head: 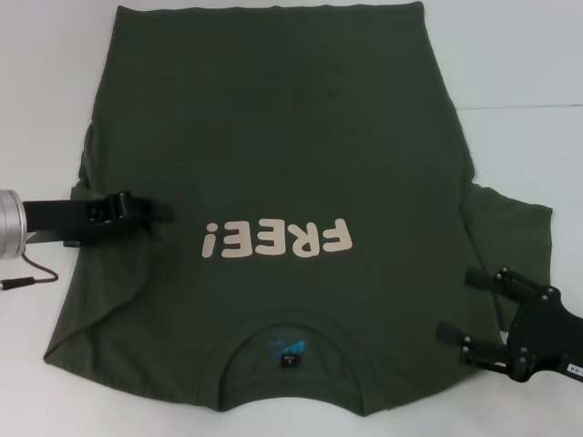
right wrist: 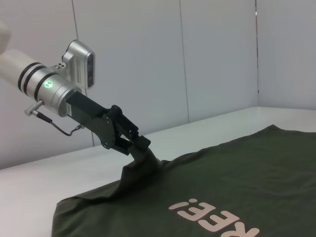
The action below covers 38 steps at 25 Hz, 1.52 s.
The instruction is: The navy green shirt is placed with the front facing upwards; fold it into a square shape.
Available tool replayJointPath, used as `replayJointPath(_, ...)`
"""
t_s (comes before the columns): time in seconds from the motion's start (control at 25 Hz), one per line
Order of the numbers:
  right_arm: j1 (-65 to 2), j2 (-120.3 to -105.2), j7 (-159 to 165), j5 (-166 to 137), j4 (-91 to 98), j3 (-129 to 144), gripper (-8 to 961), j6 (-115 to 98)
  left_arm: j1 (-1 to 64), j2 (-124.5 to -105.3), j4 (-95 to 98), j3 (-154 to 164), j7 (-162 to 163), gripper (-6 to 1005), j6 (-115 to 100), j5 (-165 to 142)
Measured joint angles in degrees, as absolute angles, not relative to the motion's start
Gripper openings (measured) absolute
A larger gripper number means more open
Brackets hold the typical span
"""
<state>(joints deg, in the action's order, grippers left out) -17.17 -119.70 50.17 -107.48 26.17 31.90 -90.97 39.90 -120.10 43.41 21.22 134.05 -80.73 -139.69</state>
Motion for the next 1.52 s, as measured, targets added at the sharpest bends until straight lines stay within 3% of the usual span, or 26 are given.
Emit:
replayJointPath(0.36, -17.3, -119.69, 50.3, -107.4, 26.3, 31.9, 920, -91.0, 38.6, -119.86, 42.0, 22.9, 132.6, 408, -81.6, -136.5)
replayJointPath(0.56, -17.3, -119.70, 50.2, -107.4, 26.3, 31.9, 919, -91.0, 37.9, -119.69, 42.0, 23.4, 132.6, 643, -80.8, -136.6)
replayJointPath(0.8, -17.3, -119.70, 50.2, -107.3, 26.2, 31.9, 919, -91.0, 37.0, -118.79, 42.6, 23.5, 132.8, 798, -81.7, -136.4)
replayJointPath(1.12, -17.3, -119.71, 50.3, -107.3, 26.2, 31.9, 920, -91.0, 36.1, -115.59, 45.4, 23.0, 137.7, 796, -79.0, -139.6)
replayJointPath(1.52, -17.0, -119.73, 50.3, -107.3, 26.2, 31.9, 919, -91.1, 36.0, -116.07, 42.4, 23.5, 139.2, 793, -70.2, -142.5)
